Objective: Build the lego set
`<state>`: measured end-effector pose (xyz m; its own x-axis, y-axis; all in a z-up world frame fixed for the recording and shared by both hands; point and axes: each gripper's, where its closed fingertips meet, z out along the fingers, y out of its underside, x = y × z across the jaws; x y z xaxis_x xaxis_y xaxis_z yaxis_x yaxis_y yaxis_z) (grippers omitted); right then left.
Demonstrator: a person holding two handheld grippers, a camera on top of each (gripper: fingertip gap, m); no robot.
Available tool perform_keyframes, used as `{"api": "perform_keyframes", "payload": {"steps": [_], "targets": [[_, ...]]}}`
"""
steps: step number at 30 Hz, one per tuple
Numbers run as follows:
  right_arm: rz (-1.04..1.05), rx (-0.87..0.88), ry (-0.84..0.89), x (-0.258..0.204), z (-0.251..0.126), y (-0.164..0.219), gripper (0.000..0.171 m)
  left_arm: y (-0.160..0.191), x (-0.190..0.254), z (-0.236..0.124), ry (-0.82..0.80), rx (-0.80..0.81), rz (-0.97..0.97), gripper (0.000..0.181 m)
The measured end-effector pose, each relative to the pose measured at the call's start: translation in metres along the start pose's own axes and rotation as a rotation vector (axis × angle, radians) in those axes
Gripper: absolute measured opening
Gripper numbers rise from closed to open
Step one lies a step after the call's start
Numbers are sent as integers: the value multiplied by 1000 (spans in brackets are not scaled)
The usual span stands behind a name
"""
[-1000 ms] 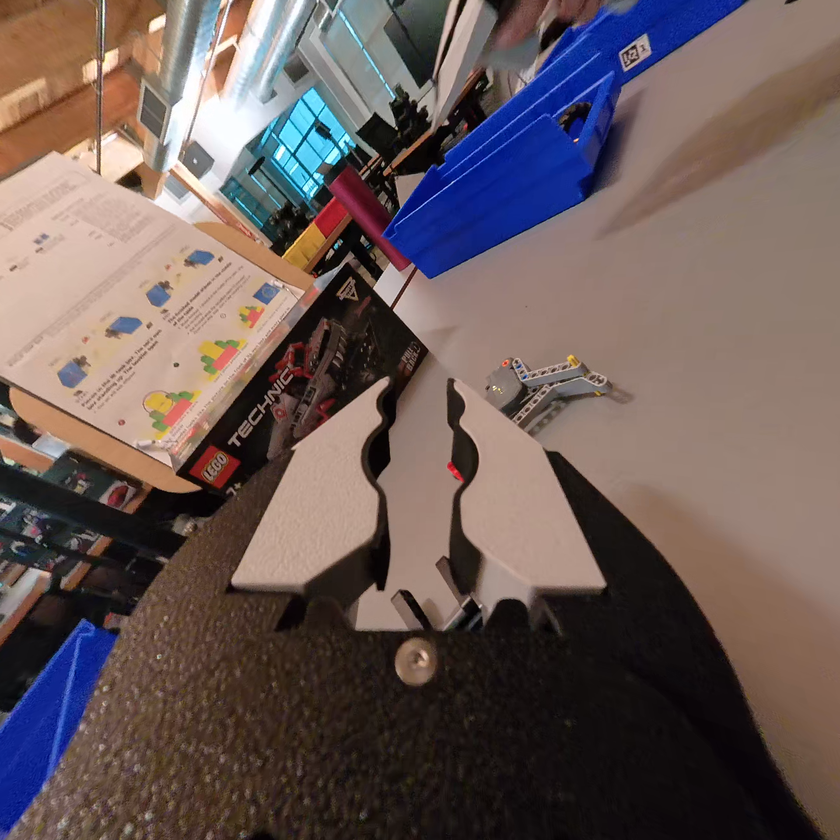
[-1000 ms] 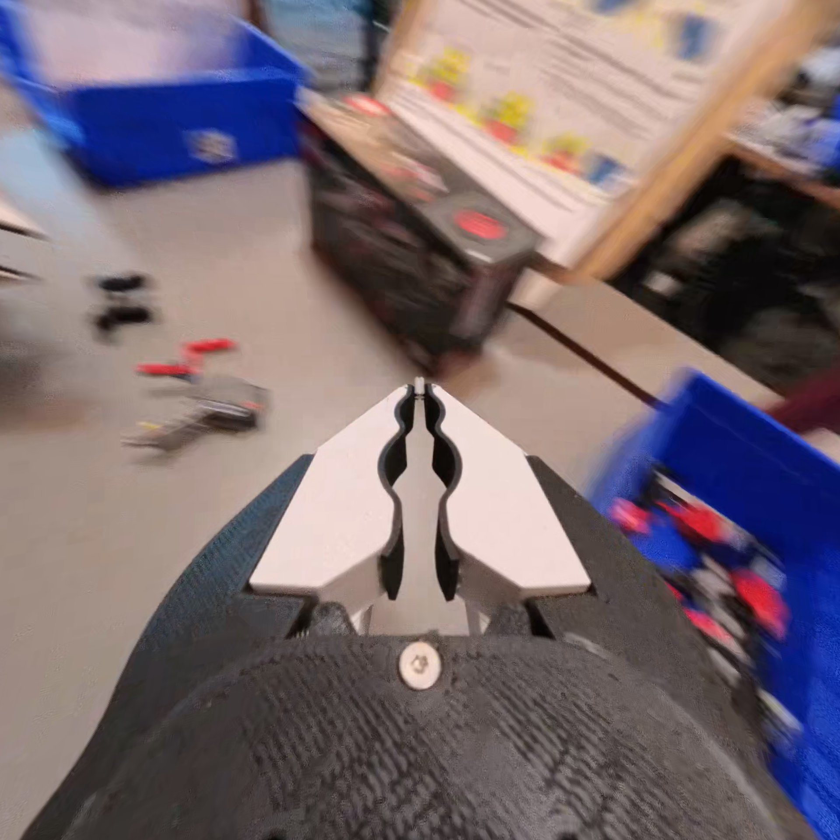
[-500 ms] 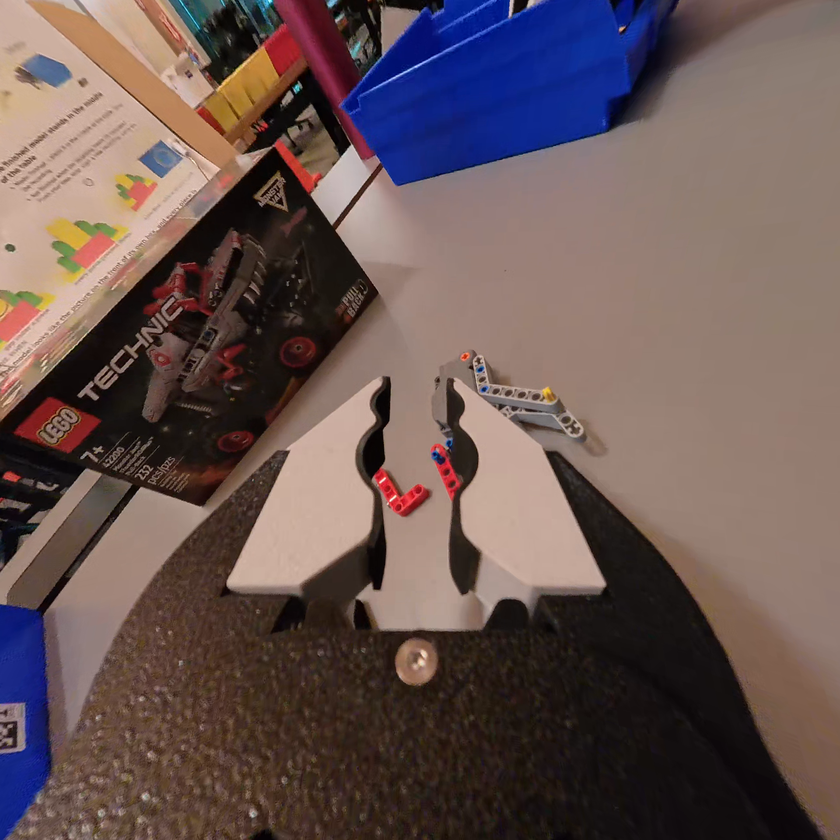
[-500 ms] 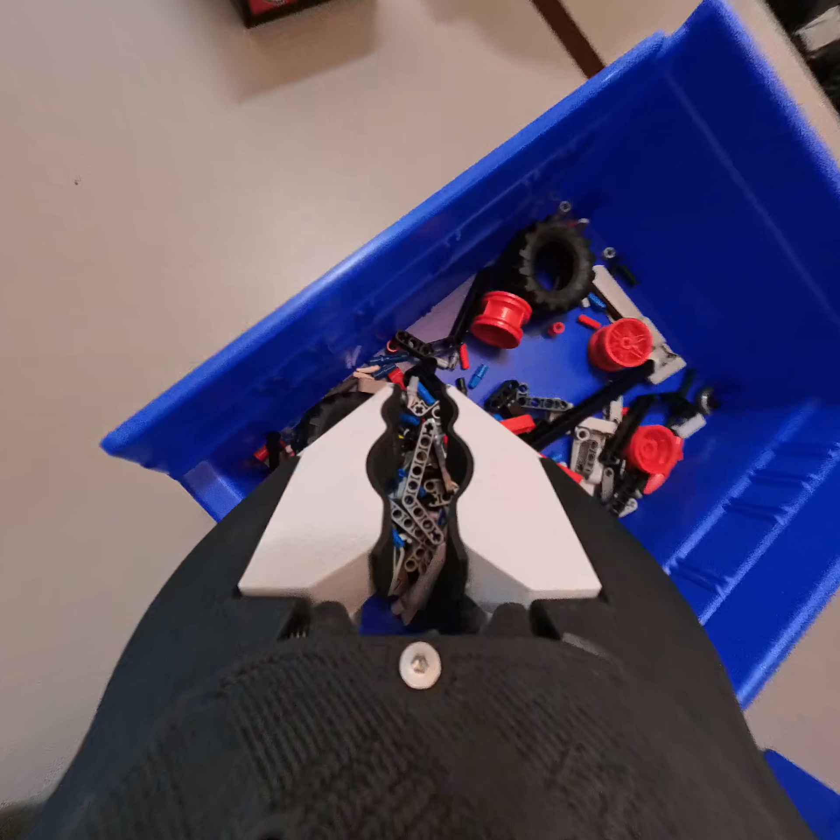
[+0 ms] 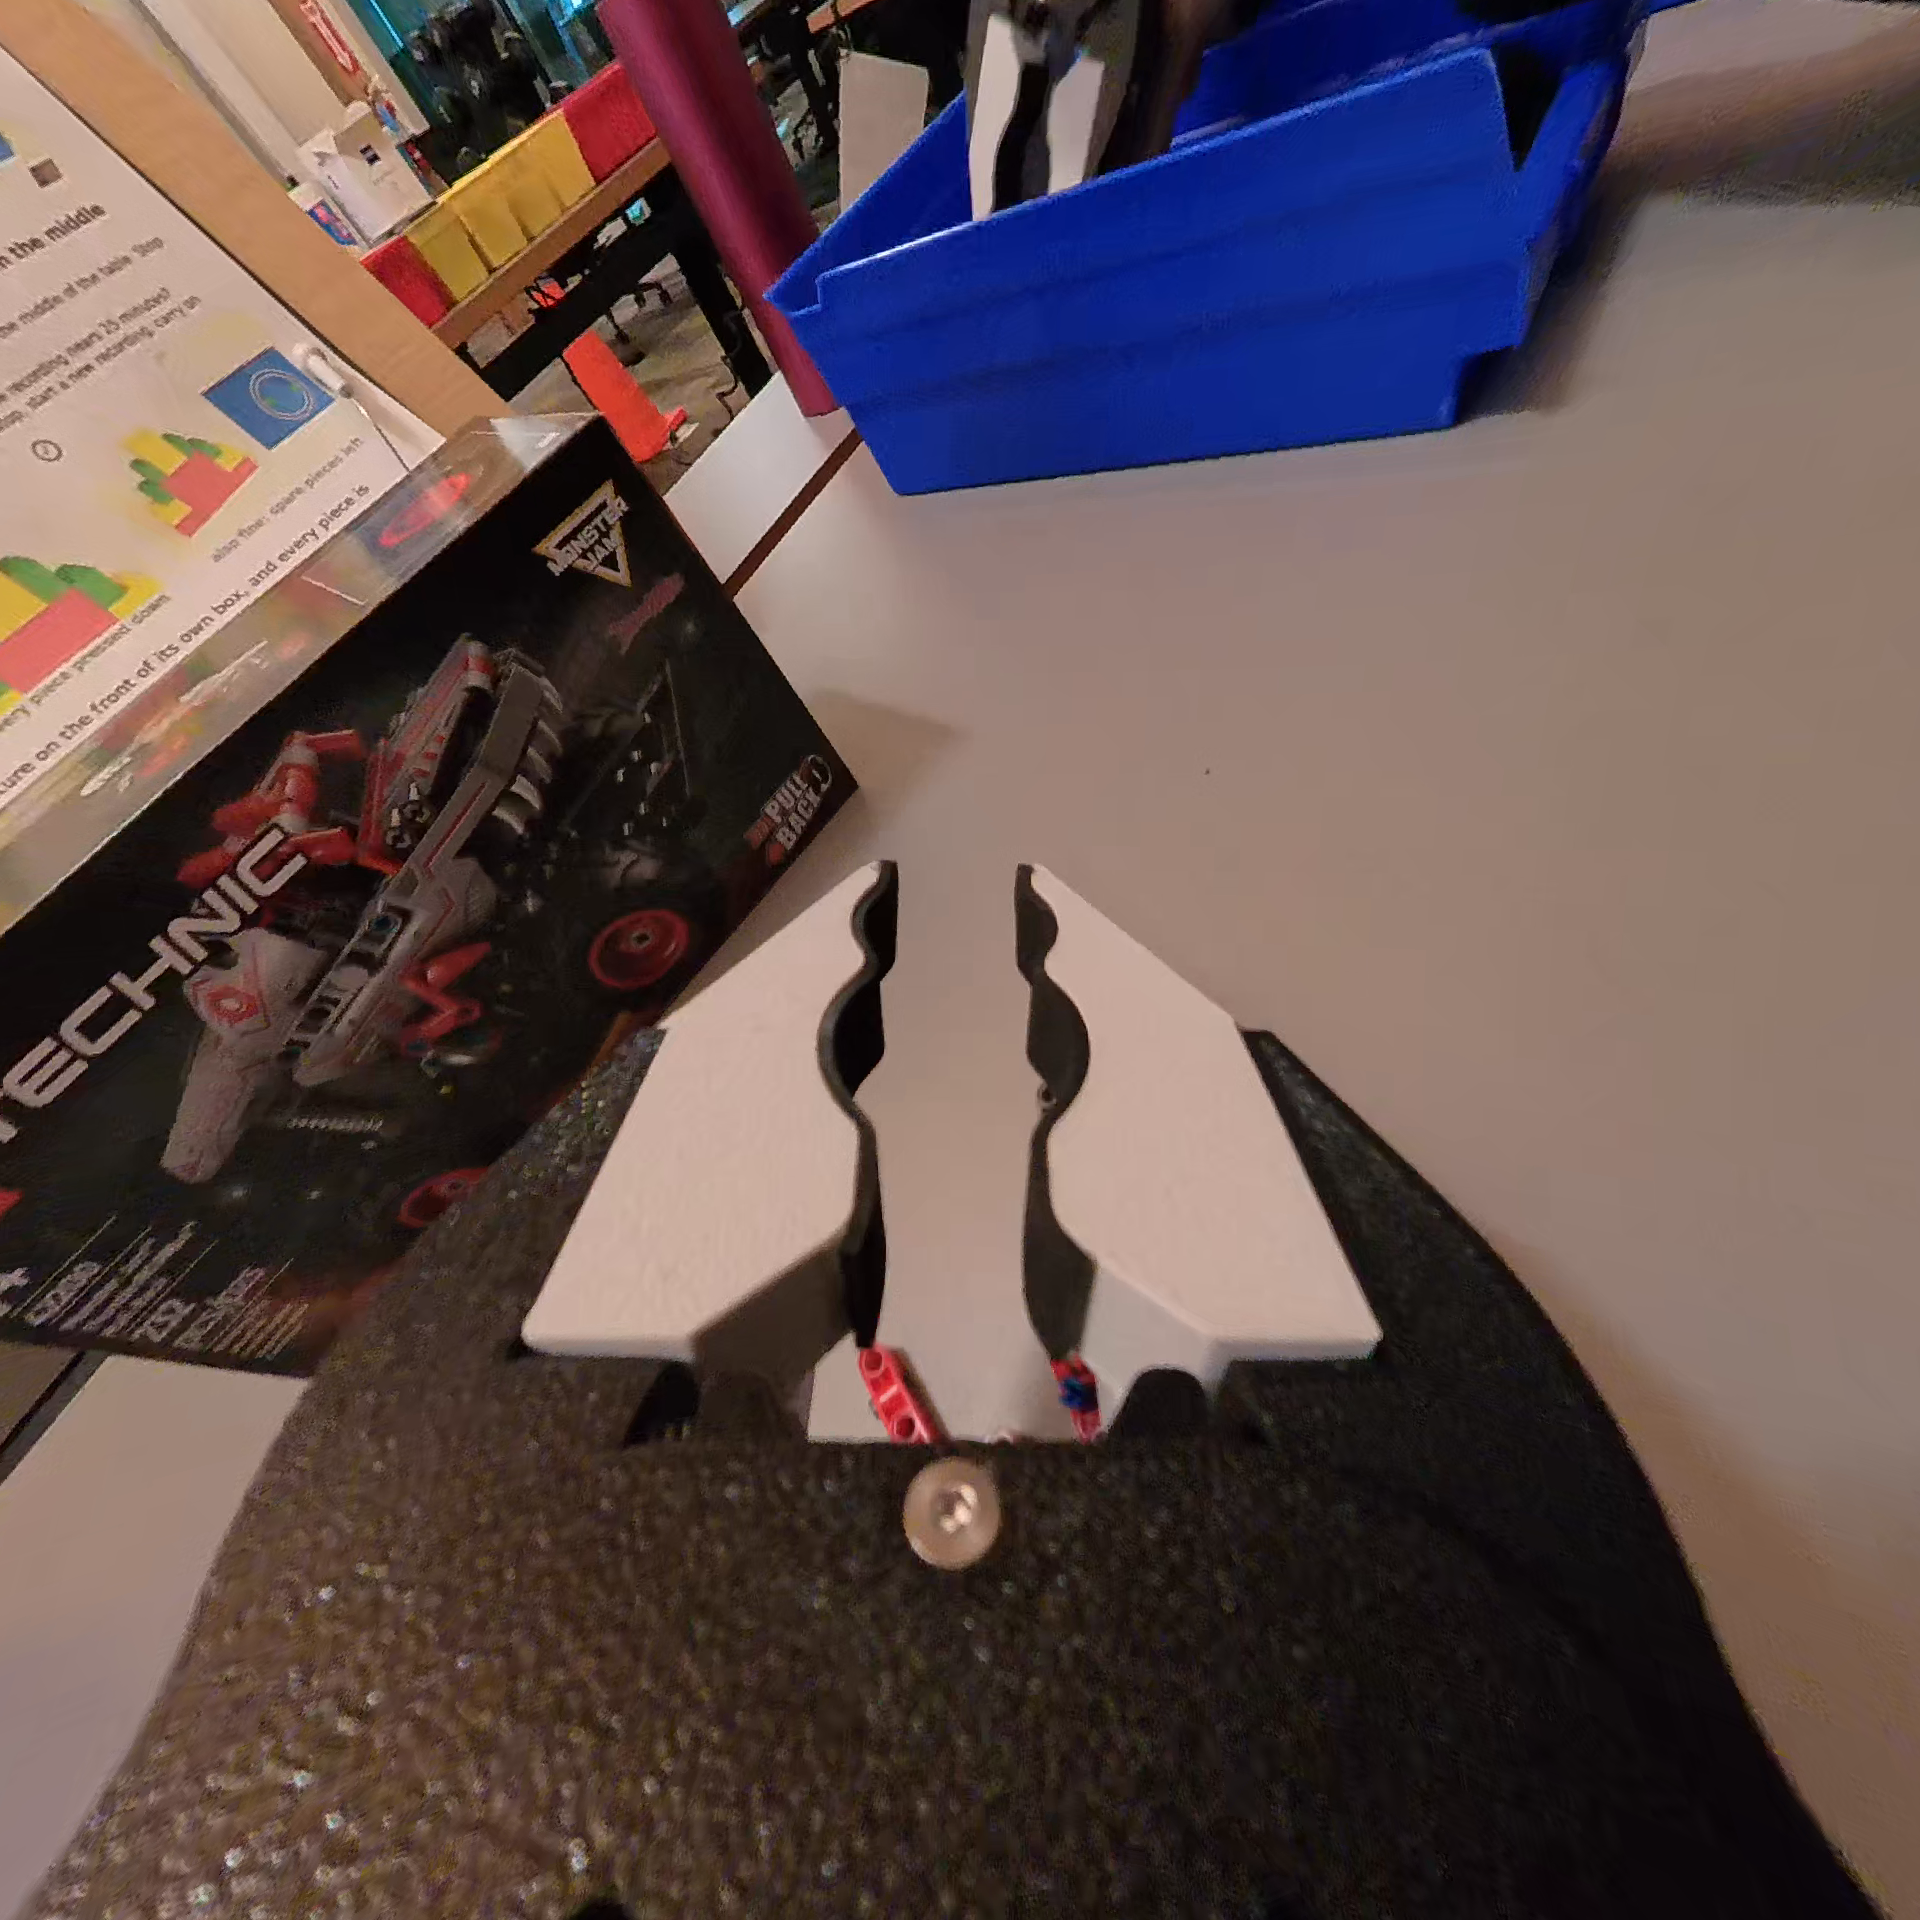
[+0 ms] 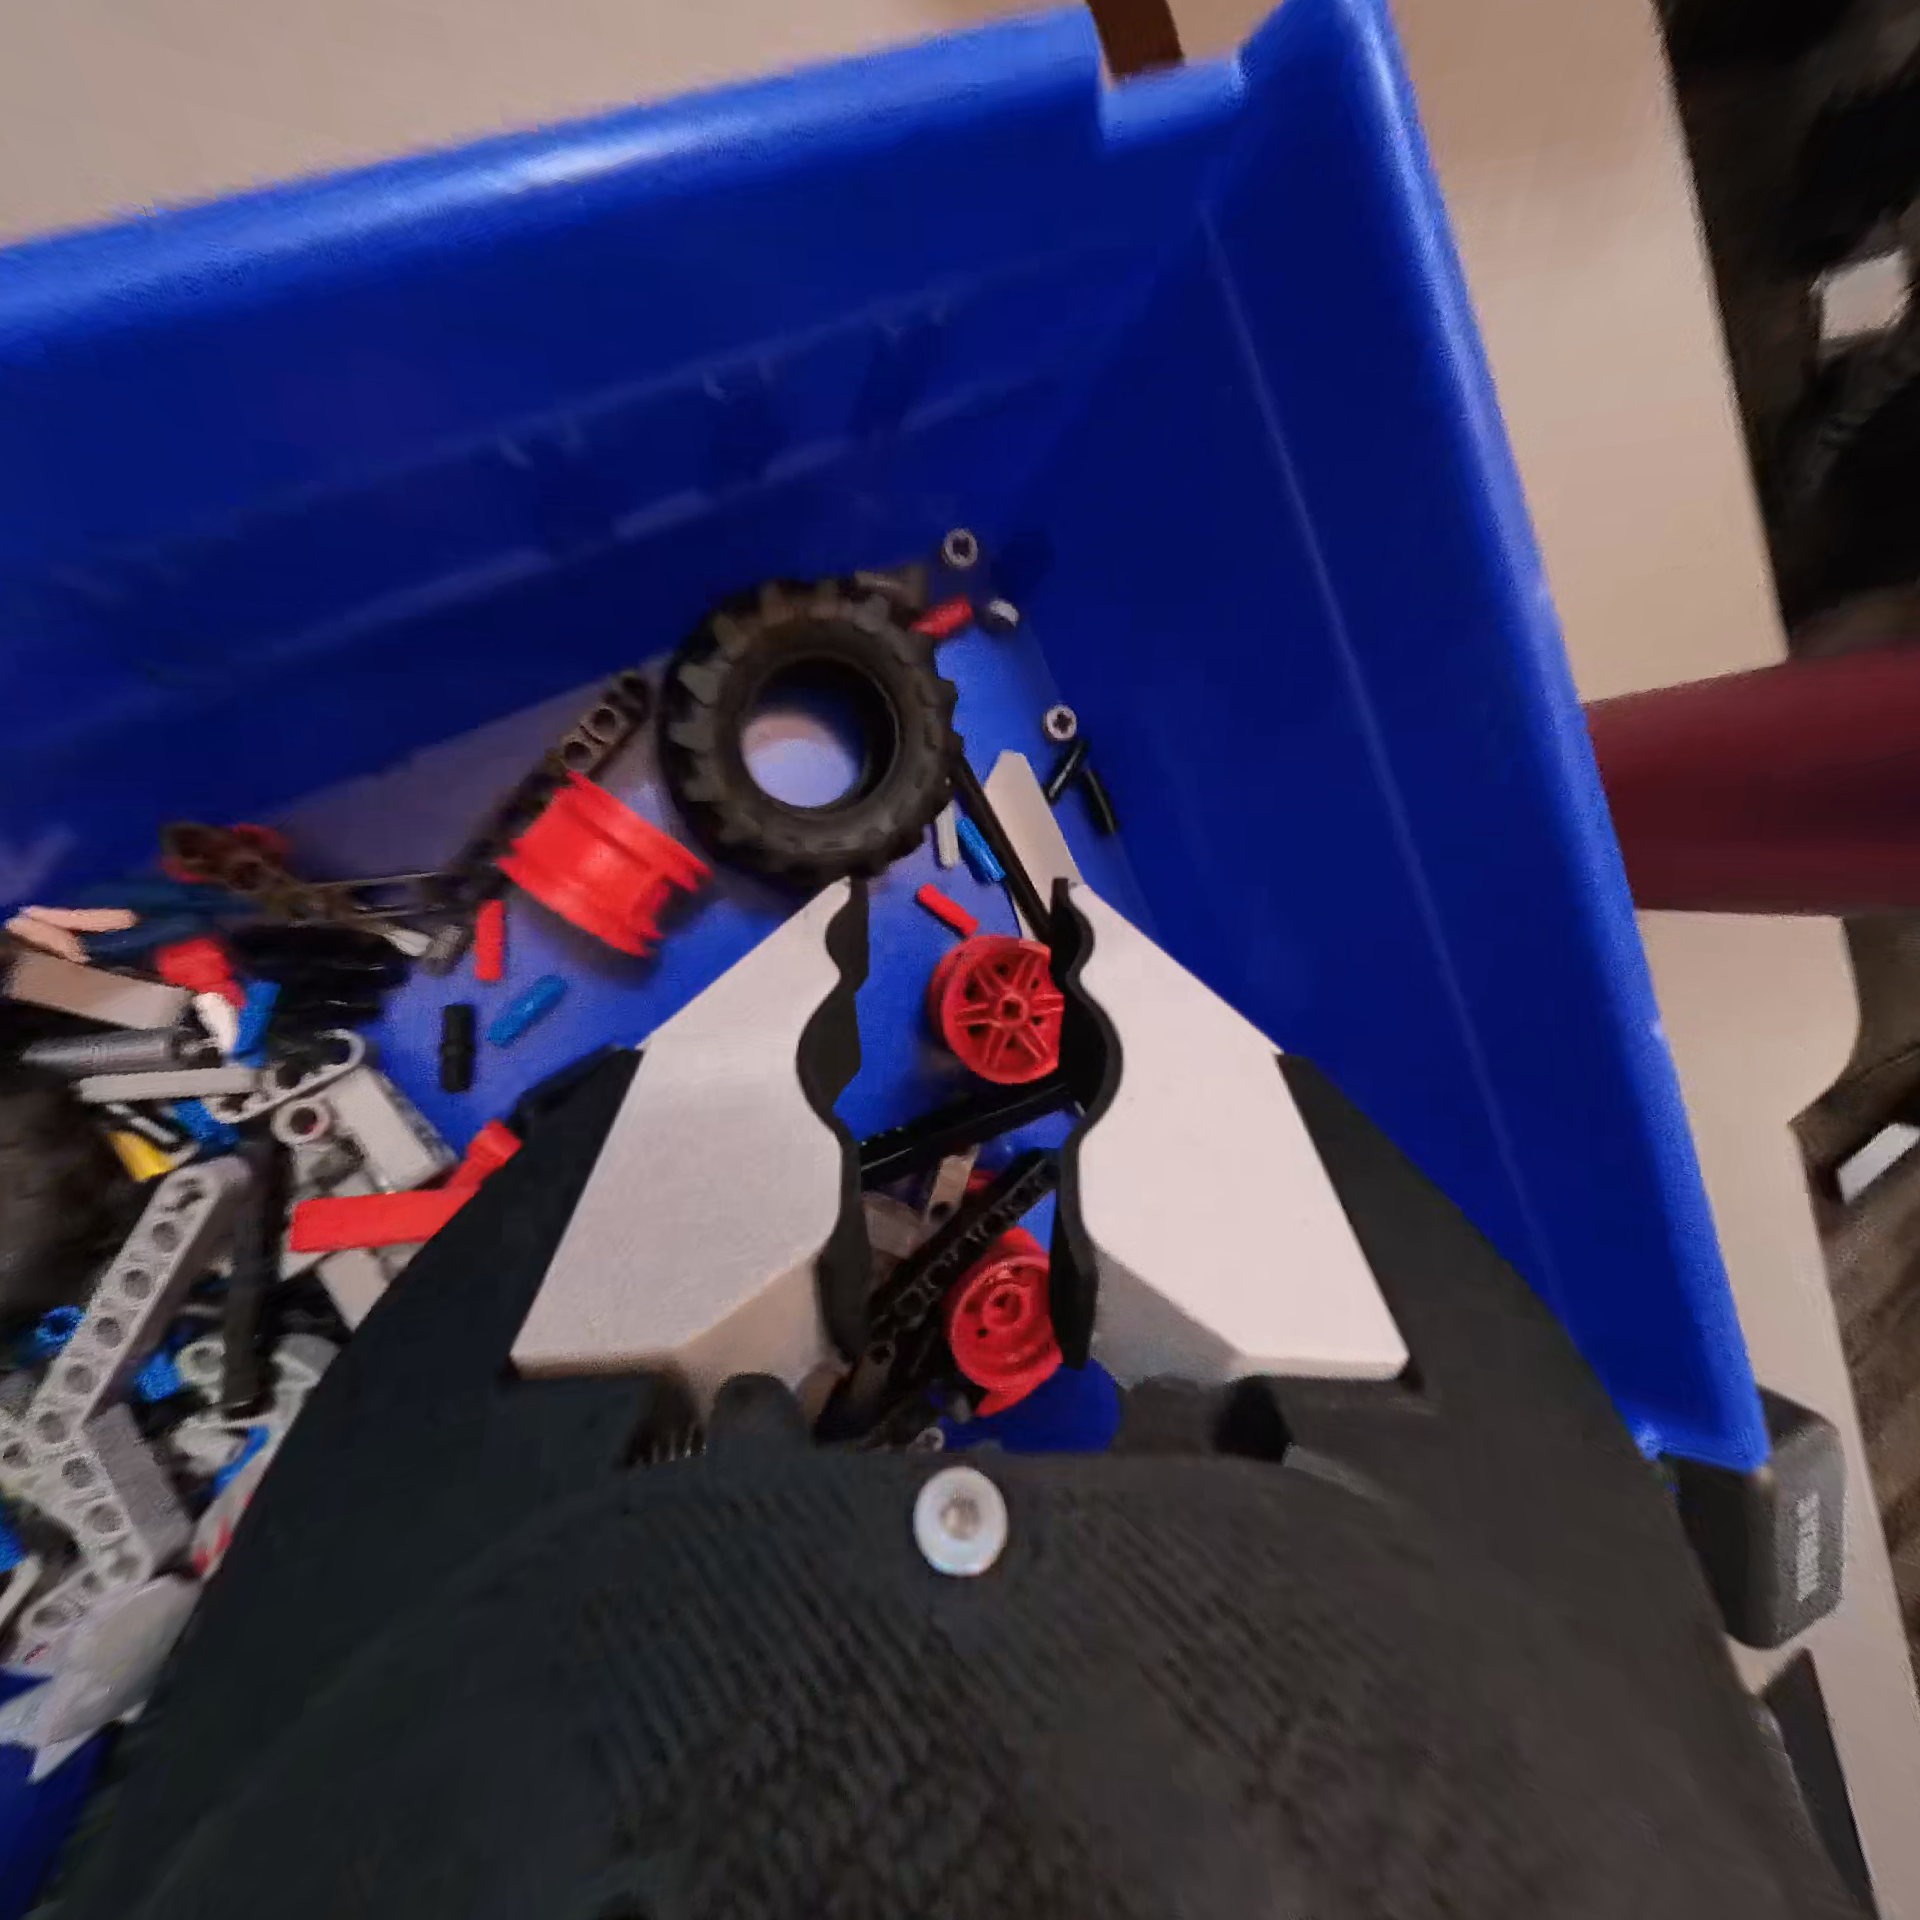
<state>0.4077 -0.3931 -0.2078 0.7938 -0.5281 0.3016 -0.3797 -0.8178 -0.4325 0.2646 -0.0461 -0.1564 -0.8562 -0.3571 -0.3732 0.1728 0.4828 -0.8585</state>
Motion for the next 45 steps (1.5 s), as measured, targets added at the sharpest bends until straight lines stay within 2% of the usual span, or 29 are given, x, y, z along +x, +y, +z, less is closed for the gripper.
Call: {"api": "perform_keyframes", "payload": {"steps": [4,8,9,11,14,20,27,32,34,38,41,45], "targets": [[-4,-74,30,17,11,4,32,0,-4,7,20,21,-19,20],[-9,-200,-29,15,23,20,26,4,-4,12,63,38,-56,20],[-35,-185,-25,16,25,18,19,6,-4,12,71,42,-59,20],[-55,-164,-12,18,26,15,21,8,-6,12,83,47,-70,21],[-25,-168,-91,10,27,15,7,11,-6,12,113,61,-90,20],[-62,-166,-61,9,27,15,6,16,-10,11,135,81,-98,20],[50,-171,-111,3,23,18,4,12,-14,5,137,125,-105,19],[94,-163,-68,2,21,21,4,1,-20,-3,111,166,-89,15],[107,-155,-23,3,14,22,5,-4,-23,-7,100,182,-86,15],[159,-13,56,6,-11,0,3,-15,-23,-14,93,217,-80,14],[135,-60,68,2,-16,5,3,-21,-19,-15,100,229,-69,14],[67,-62,210,-1,-70,-11,4,-35,-15,-23,95,237,-40,15]]}}
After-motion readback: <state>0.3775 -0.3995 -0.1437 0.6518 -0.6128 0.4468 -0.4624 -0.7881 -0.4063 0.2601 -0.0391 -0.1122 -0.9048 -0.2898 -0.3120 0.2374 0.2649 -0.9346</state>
